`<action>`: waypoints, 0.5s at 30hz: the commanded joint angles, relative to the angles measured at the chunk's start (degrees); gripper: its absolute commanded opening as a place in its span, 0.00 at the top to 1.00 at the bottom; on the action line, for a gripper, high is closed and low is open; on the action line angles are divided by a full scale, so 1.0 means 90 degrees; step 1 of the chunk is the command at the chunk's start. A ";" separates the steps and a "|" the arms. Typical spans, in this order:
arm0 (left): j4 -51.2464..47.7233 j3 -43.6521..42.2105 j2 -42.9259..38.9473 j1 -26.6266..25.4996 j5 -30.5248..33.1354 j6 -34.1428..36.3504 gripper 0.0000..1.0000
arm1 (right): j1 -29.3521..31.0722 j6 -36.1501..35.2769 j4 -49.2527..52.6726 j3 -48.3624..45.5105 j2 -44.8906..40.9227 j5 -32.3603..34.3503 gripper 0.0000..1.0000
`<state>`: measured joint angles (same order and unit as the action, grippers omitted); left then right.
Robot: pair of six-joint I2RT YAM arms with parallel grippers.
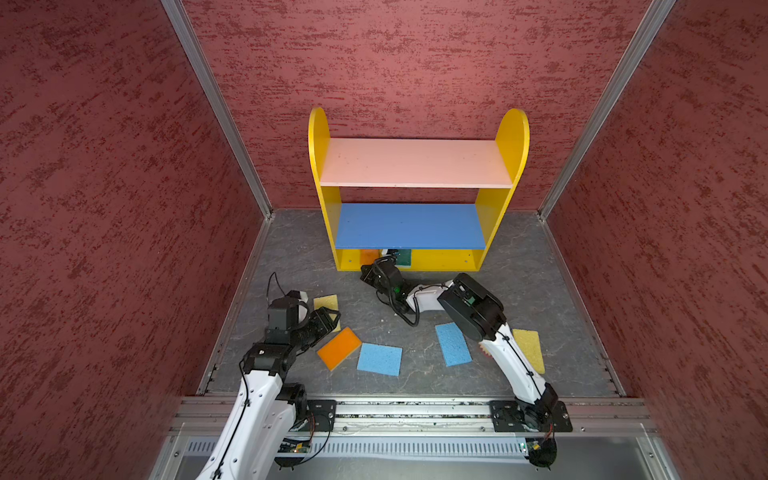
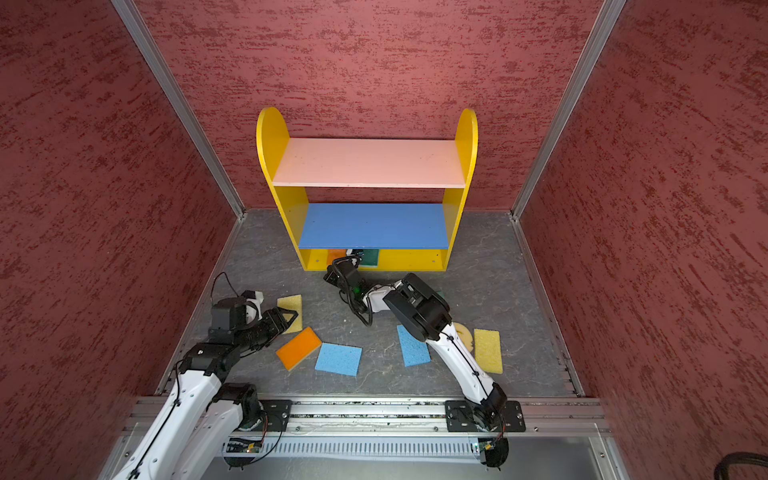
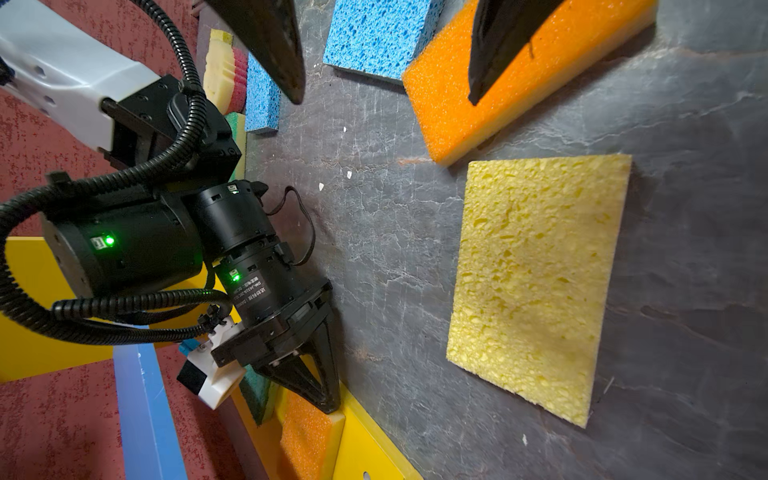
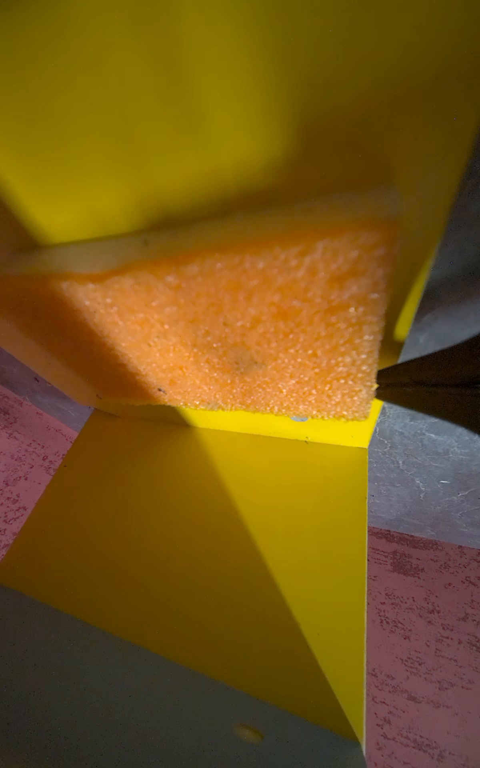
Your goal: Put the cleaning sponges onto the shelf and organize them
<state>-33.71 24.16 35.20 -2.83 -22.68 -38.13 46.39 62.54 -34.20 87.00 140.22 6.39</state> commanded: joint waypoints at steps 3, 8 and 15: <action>-0.0086 -0.0077 -0.0121 0.0072 -0.0146 0.0135 0.38 | -0.0008 0.0223 0.0729 0.0120 0.0406 0.0162 0.95; -0.0085 -0.0097 -0.0151 0.0087 -0.0169 0.0120 0.38 | -0.0008 0.0204 0.0716 0.0043 0.0349 0.0167 0.95; -0.0056 -0.0087 -0.0151 0.0094 -0.0166 0.0116 0.38 | 0.0058 -0.0166 0.0470 -0.0672 -0.0271 -0.0102 0.95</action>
<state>-34.37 23.53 34.39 -2.50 -23.77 -38.06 46.48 61.95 -34.52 85.10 139.13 6.17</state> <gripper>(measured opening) 0.624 0.053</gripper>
